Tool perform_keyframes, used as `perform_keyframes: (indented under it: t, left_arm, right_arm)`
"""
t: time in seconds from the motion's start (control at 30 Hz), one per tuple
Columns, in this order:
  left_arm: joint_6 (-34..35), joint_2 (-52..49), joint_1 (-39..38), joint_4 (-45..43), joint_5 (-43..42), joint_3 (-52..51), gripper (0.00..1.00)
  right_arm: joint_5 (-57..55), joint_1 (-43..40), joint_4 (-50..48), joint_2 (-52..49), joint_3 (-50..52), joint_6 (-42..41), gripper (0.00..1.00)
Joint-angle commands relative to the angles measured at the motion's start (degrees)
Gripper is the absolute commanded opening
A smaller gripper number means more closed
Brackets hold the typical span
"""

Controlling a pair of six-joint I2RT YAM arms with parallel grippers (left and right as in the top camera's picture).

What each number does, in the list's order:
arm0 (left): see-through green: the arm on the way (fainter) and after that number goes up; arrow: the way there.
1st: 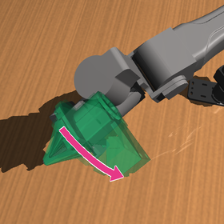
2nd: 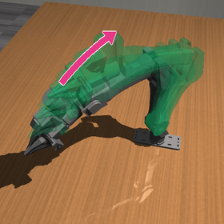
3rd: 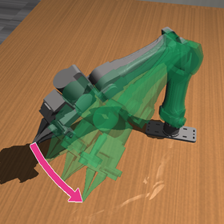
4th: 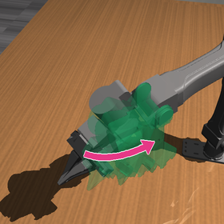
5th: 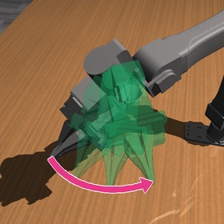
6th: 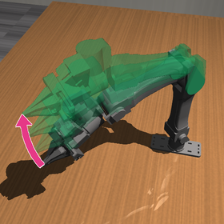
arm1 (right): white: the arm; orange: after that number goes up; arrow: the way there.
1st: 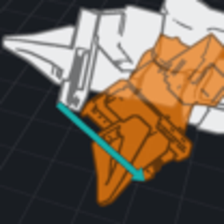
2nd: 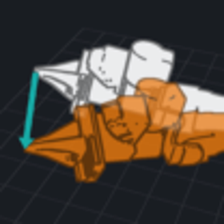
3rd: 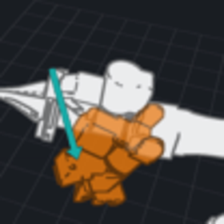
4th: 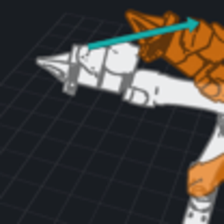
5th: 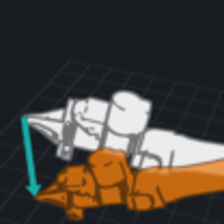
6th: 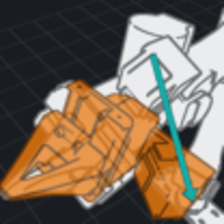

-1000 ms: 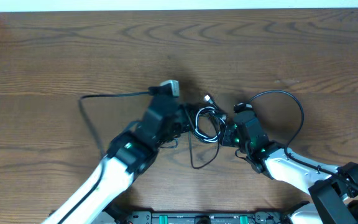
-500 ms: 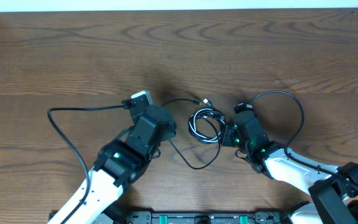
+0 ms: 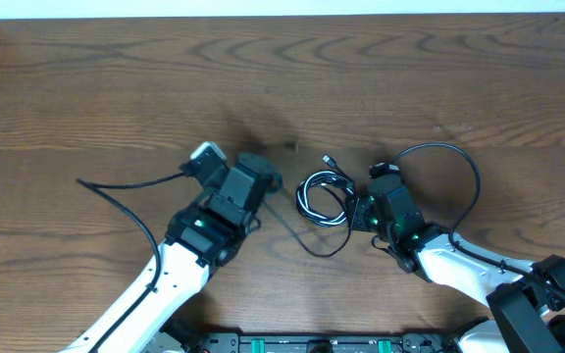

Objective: Untangle cables

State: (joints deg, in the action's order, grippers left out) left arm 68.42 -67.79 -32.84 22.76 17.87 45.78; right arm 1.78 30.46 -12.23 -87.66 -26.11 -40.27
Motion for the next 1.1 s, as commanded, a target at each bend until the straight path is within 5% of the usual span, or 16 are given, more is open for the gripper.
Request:
perform_keyframes:
  t: [0.0, 0.17, 0.4, 0.5, 0.57, 0.9, 0.97, 1.07]
  left_arm:
    - [4.35, 0.13, 2.8, -3.28, 5.53, 0.48, 0.08]
    - [4.37, 0.13, 10.36, -11.91, 7.26, 0.48, 0.07]
    - [4.33, -0.44, 16.46, -8.9, 7.06, 0.46, 0.08]
    - [4.33, -1.46, 16.81, -5.07, 7.1, 0.46, 0.08]
    - [4.33, -2.71, 16.81, -3.5, 7.32, 0.46, 0.08]
    - [6.27, -12.96, 20.31, -6.4, 9.42, 0.46, 0.08]
    - [6.27, -14.71, 22.08, -6.56, 9.4, 0.46, 0.09]
    - [6.21, -16.98, 25.05, -5.53, 8.48, 0.46, 0.23]
  right_arm:
    - [-0.76, -0.13, 0.68, -0.52, 0.55, 0.0, 0.4]
    - [-0.74, -0.13, 0.72, -0.52, 0.55, 0.0, 0.56]
    - [-0.74, -0.13, 0.68, -0.52, 0.55, -0.04, 0.58]
    - [-0.79, -0.13, 0.85, -0.52, 0.55, -1.09, 0.87]
    - [-0.79, -0.13, 0.85, -0.52, 0.55, -1.07, 0.96]
    - [0.52, -0.13, 1.75, -0.52, 0.55, -1.05, 0.9]
    - [0.55, -0.13, 1.75, -0.52, 0.55, -1.03, 0.83]
    - [0.5, -0.13, 1.75, -0.52, 0.55, -1.03, 0.64]
